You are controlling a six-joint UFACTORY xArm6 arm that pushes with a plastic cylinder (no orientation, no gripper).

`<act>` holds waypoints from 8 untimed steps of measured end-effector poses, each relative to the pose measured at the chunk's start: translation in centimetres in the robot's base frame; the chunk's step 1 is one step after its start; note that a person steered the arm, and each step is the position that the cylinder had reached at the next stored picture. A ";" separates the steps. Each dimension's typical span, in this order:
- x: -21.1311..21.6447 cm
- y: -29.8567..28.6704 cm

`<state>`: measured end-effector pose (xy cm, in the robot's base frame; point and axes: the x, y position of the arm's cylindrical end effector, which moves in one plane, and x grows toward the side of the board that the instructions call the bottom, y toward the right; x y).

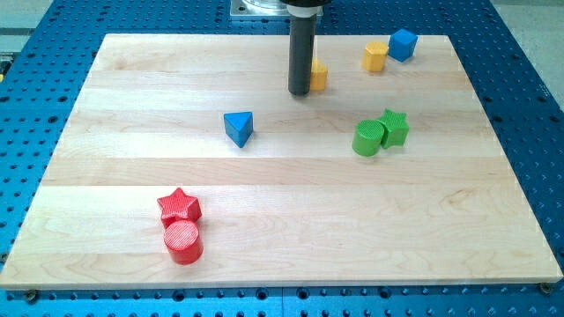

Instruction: Push the heart into hexagon

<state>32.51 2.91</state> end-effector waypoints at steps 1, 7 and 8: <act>0.0 -2.0; 0.3 2.7; 0.5 7.4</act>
<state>33.01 10.27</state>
